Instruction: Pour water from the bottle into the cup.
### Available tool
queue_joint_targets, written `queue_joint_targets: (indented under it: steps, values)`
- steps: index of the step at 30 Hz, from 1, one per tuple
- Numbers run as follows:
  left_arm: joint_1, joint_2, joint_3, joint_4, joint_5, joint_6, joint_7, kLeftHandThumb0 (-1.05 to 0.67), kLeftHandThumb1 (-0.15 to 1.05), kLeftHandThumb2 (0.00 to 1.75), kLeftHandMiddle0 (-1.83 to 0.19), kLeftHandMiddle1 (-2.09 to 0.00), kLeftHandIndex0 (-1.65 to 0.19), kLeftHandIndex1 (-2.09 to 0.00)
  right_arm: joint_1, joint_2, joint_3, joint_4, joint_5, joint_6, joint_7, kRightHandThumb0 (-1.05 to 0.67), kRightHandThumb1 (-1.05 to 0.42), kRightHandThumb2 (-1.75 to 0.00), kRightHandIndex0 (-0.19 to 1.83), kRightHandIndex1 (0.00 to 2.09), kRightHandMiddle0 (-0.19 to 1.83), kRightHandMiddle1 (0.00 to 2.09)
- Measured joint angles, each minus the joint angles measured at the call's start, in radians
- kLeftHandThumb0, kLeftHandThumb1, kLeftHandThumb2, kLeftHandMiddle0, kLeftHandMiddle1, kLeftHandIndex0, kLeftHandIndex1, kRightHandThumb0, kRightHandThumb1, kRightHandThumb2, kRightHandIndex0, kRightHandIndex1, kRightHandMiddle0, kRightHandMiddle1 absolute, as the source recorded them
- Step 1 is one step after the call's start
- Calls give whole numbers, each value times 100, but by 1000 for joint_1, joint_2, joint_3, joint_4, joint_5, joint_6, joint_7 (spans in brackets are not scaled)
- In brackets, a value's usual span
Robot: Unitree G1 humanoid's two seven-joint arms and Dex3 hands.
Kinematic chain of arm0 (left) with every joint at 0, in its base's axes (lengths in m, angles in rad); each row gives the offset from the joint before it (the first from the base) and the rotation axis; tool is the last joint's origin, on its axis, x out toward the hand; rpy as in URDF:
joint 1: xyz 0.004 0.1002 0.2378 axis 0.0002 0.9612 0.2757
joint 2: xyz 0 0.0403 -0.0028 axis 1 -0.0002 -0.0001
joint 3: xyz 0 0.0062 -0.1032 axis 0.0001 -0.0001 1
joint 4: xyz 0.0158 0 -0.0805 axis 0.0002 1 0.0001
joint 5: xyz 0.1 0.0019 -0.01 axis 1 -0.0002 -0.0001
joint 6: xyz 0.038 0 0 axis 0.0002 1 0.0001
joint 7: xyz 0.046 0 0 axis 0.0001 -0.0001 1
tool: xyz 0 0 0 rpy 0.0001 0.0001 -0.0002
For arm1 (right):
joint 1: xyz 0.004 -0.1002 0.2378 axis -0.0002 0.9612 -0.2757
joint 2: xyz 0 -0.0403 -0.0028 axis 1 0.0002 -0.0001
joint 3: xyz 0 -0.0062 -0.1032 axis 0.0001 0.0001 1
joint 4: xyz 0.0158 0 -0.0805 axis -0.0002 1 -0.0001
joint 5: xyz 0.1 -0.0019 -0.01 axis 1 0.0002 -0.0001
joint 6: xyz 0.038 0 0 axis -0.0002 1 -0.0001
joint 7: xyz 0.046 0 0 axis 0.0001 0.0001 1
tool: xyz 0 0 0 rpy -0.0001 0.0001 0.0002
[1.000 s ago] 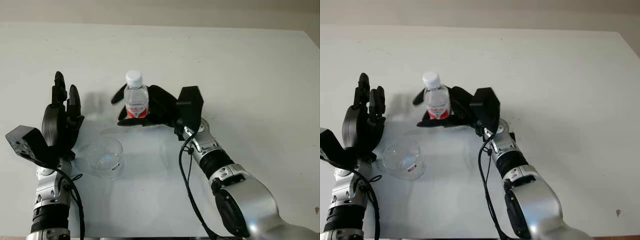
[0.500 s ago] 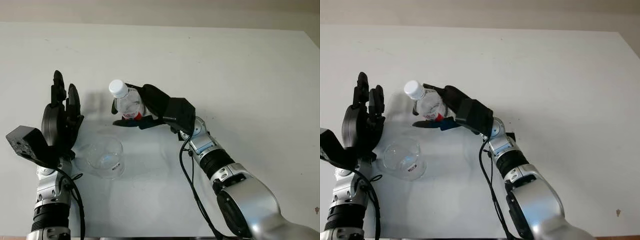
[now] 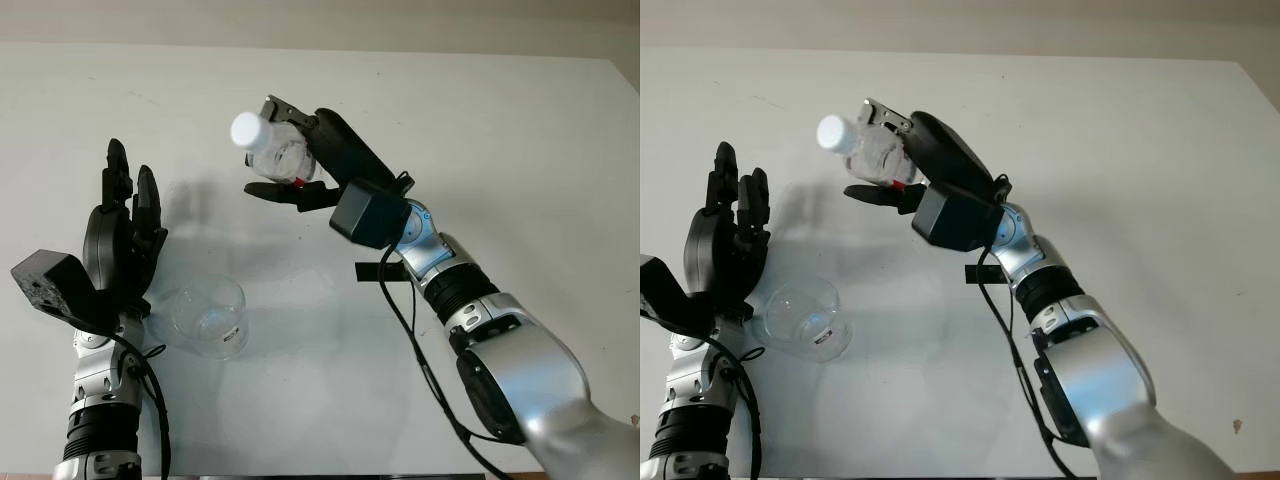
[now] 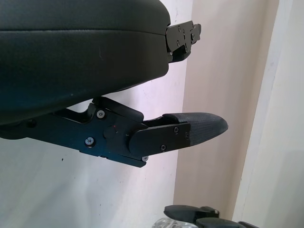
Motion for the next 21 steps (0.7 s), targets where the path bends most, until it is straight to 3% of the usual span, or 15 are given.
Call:
queue_joint_targets:
  steps: [10, 21]
  values:
    - [0, -1, -2, 0, 8, -8, 6, -63, 105, 53, 10, -6, 18, -5, -52, -37, 139, -1, -211, -35, -240, -47, -105, -41, 117, 209, 79, 209]
    - [-1, -6, -3, 0, 14, -10, 24, -63, 105, 53, 8, -6, 17, -6, -82, -59, 296, 0, -449, -20, -626, -51, -105, -49, 122, 209, 90, 209]
